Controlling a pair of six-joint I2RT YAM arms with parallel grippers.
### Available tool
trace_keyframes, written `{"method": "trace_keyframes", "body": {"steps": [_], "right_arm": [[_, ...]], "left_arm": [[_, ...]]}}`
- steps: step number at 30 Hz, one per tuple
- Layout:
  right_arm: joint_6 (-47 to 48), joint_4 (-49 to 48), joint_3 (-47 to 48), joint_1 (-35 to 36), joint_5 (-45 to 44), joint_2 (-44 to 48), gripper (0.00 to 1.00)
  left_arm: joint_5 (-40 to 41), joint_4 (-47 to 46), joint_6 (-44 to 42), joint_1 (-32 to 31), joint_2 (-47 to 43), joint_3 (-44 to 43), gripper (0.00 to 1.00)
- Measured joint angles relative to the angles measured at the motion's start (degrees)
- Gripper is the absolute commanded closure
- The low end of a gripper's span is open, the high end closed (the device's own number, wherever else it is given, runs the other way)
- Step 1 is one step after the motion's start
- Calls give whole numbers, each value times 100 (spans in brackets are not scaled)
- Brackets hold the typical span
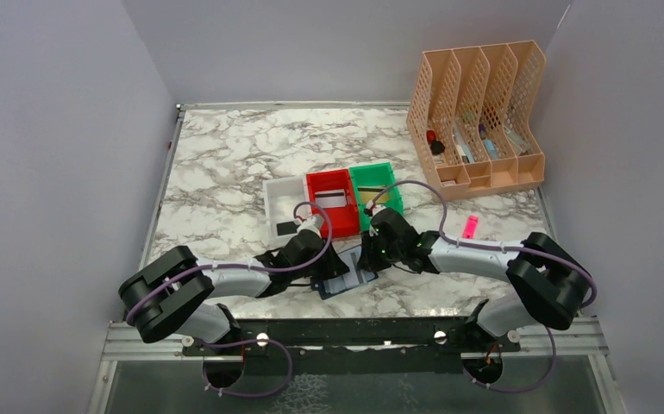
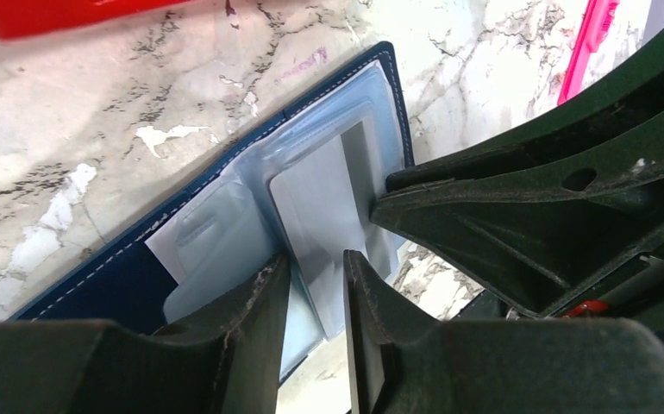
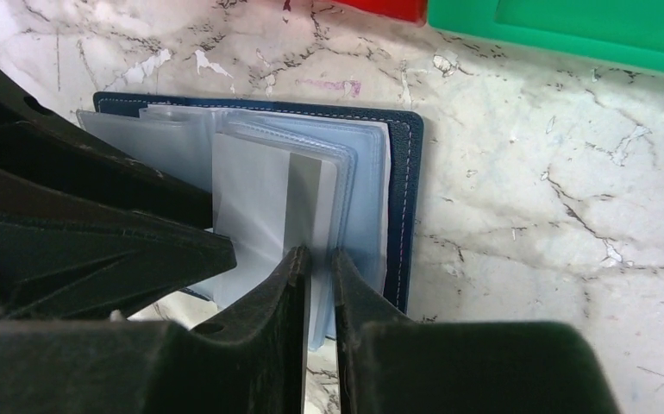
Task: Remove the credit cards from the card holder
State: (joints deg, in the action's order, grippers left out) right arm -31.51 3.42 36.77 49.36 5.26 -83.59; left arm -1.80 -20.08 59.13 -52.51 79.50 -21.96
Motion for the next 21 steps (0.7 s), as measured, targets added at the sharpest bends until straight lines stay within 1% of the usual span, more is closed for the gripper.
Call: {"method": "trace_keyframes", "body": {"steps": [7, 12, 21], "right_arm": [[-380, -125, -74, -20, 7, 2, 84], [-498, -125, -74, -20, 9, -24, 86], [-608, -166, -17, 0, -4, -127, 89]], "left_arm": [[87, 7, 59, 0, -52, 96, 79], [142, 33, 74, 0, -122, 153, 84], [273, 352, 66, -2, -367, 184, 86]]}}
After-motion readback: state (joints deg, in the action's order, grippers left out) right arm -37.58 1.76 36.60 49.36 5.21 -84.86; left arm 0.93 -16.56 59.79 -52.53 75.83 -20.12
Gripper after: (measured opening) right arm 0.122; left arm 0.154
